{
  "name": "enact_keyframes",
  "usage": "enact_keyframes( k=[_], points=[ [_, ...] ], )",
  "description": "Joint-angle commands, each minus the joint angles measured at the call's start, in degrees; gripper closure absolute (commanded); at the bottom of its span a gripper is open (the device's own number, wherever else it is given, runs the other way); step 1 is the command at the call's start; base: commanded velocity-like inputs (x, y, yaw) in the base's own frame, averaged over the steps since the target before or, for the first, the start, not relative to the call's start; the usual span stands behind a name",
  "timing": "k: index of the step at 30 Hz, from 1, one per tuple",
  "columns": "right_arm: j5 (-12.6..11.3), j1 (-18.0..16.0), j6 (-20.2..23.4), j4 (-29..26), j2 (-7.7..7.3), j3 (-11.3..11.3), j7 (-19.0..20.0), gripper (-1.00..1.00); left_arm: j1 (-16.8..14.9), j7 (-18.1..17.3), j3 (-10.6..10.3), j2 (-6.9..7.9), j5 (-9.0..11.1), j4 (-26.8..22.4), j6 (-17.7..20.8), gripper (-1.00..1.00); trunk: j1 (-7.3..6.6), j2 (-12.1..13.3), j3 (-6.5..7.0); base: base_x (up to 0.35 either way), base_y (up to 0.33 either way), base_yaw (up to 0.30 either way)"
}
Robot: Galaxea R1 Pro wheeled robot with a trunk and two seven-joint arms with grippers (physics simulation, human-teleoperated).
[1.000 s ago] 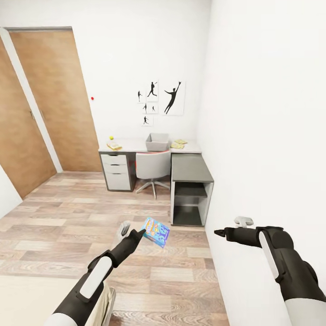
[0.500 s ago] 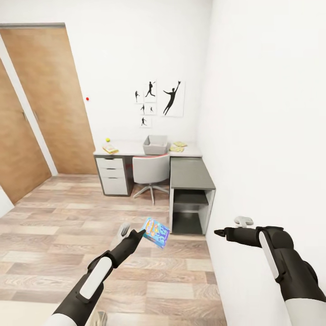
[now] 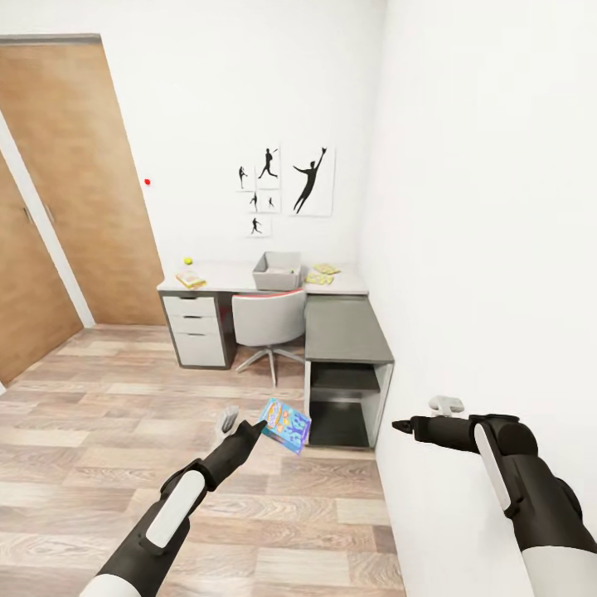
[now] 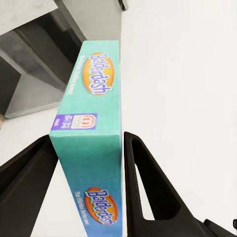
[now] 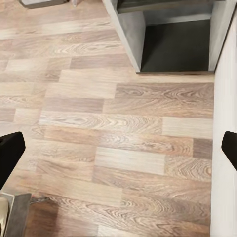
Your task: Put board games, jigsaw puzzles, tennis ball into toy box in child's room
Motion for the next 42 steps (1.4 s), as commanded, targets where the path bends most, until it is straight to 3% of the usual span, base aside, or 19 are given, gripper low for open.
enact_keyframes(
  k=[1, 21, 42],
  points=[
    [-0.12, -0.05, 0.30, -0.04, -0.01, -0.05, 0.06, -1.00, -0.06, -0.06, 0.05, -0.02, 0.61, -0.01, 0.35, 1.00, 0.07, -0.12, -0.12, 0.322, -0.145, 0.000],
    [-0.12, 0.03, 0.30, -0.38, -0.01, 0.02, 0.05, -1.00, 0.07, -0.10, 0.05, -0.01, 0.88, -0.04, 0.28, 1.00, 0.07, -0.12, -0.12, 0.315, -0.078, 0.000],
    [-0.16, 0.16, -0.01, -0.40, -0.04, -0.14, 0.11, -1.00, 0.38, -0.10, 0.16, -0.02, 0.91, -0.10, 0.26, 1.00, 0.07, -0.12, -0.12, 0.062, 0.000, 0.000]
  ],
)
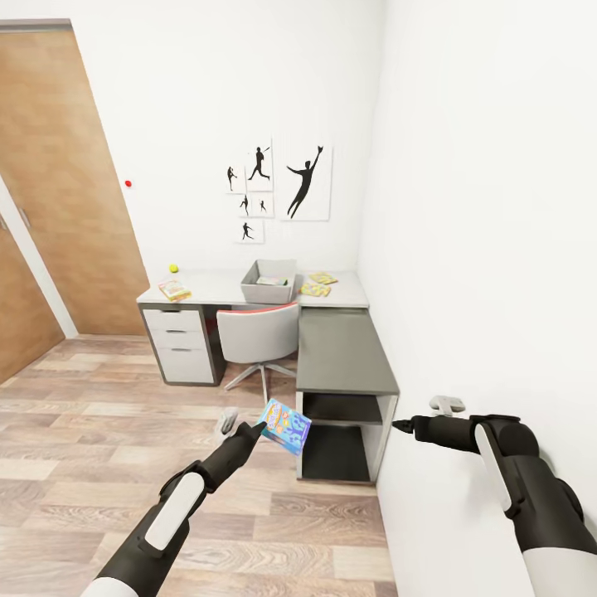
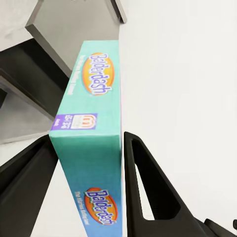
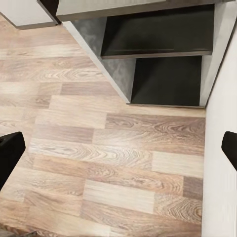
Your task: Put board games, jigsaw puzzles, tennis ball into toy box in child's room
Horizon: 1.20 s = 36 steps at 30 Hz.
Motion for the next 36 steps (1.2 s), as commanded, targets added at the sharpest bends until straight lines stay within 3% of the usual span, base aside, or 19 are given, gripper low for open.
enact_keyframes(
  k=[1, 8, 36],
  points=[
    [-0.13, -0.05, 0.31, -0.04, 0.00, -0.06, 0.07, -1.00, -0.05, -0.05, 0.03, -0.01, 0.52, 0.00, 0.32, 1.00, 0.04, -0.12, -0.12, 0.082, 0.035, 0.000],
    [0.03, -0.63, 0.44, -0.20, 0.30, 0.40, 0.09, -1.00, 2.24, -0.92, -0.38, 0.59, 0.63, -0.50, 0.56, 1.00, 0.04, -0.12, -0.12, 0.000, 0.000, 0.000],
    [0.03, -0.63, 0.44, -0.20, 0.30, 0.40, 0.09, -1.00, 2.27, -0.92, -0.38, 0.59, 0.63, -0.50, 0.56, 1.00, 0.04, -0.12, -0.12, 0.000, 0.000, 0.000]
  ],
)
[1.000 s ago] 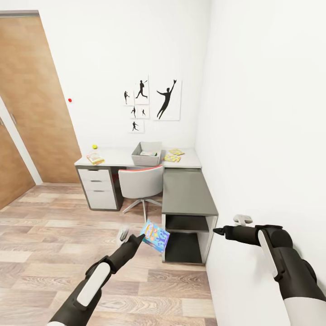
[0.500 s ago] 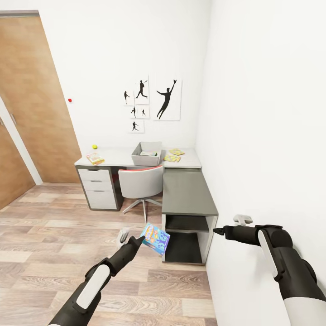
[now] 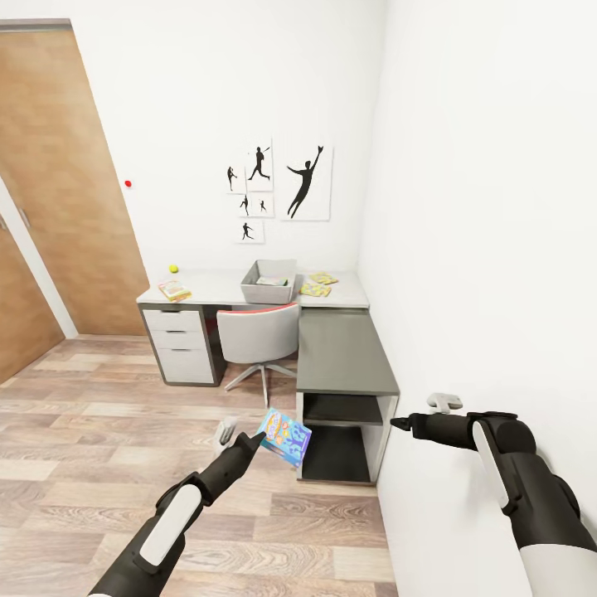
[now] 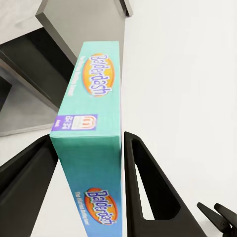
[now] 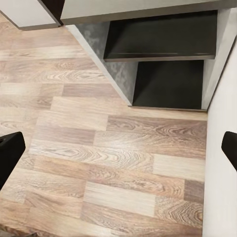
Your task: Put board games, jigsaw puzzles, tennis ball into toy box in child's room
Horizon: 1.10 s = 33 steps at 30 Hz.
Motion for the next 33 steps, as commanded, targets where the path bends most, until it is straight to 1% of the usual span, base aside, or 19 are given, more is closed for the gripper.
enact_keyframes(
  k=[1, 11, 13, 18, 28, 33],
  points=[
    [-0.11, -0.05, 0.31, -0.04, 0.00, -0.05, 0.08, -1.00, -0.05, -0.06, 0.02, 0.00, 0.48, 0.00, 0.32, 1.00, 0.03, -0.12, -0.13, 0.000, 0.000, 0.000],
    [-0.08, -0.09, 0.31, 0.05, 0.01, -0.04, 0.07, -1.00, -0.09, -0.06, 0.04, 0.02, 0.49, -0.01, 0.30, 1.00, 0.03, -0.12, -0.13, 0.004, 0.000, 0.000],
    [0.02, 0.01, 0.31, 0.10, 0.48, 0.07, -0.05, -1.00, 0.44, -0.69, -0.04, 0.31, -0.01, -0.08, 0.27, 1.00, 0.03, -0.12, -0.13, 0.090, 0.000, 0.000],
    [0.10, 0.13, 0.32, 0.12, 0.97, 0.19, -0.15, -1.00, 0.97, -2.27, -0.12, 0.67, -0.53, -0.15, 0.21, 1.00, 0.03, -0.12, -0.13, 0.197, 0.000, 0.000],
    [0.17, 0.20, 0.32, 0.12, 1.24, 0.26, -0.23, -1.00, 1.31, -5.45, -0.16, 0.87, -0.82, -0.19, 0.16, 1.00, 0.03, -0.12, -0.13, 0.288, 0.000, 0.000],
    [0.15, 0.21, 0.32, 0.12, 1.28, 0.27, -0.22, -1.00, 1.38, -5.67, -0.17, 0.89, -0.86, -0.20, 0.11, 1.00, 0.03, -0.12, -0.13, 0.185, 0.000, 0.000]
  ],
)
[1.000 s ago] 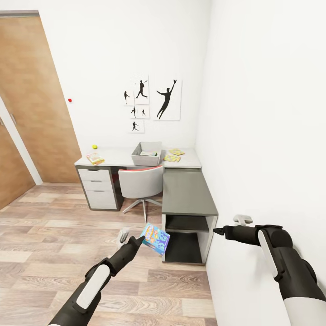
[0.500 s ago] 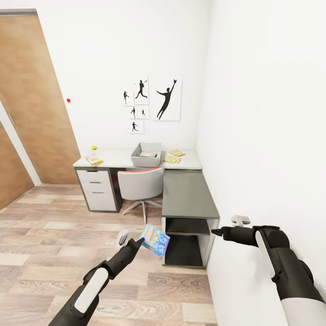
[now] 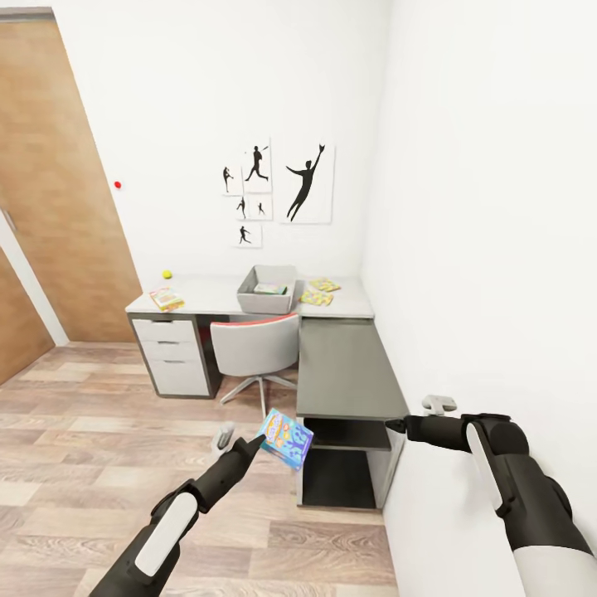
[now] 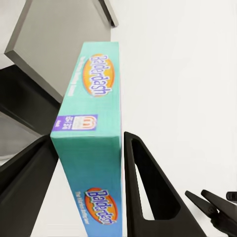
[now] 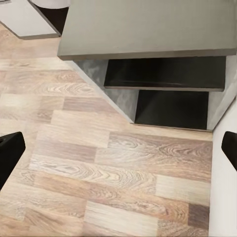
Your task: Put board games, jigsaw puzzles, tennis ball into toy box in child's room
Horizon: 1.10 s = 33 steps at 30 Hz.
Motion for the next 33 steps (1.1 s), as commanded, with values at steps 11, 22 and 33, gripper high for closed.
enact_keyframes(
  k=[11, 22, 33],
  points=[
    [-0.07, -0.05, 0.31, -0.03, 0.03, -0.05, 0.09, -1.00, -0.01, -0.19, -0.10, 0.06, 0.60, -0.02, 0.32, 1.00, 0.05, -0.12, -0.12, 0.054, 0.000, 0.000],
    [-0.12, -0.05, 0.31, -0.03, 0.03, -0.05, 0.09, -1.00, -0.01, -0.18, -0.10, 0.12, 0.60, -0.02, 0.27, 1.00, 0.05, -0.12, -0.12, 0.146, 0.002, 0.000],
    [-0.12, -0.05, 0.31, -0.07, 0.03, 0.00, 0.09, -1.00, -0.01, -0.20, -0.10, 0.14, 0.53, -0.02, 0.26, 1.00, 0.05, -0.12, -0.12, 0.304, 0.066, 0.000]
  ],
)
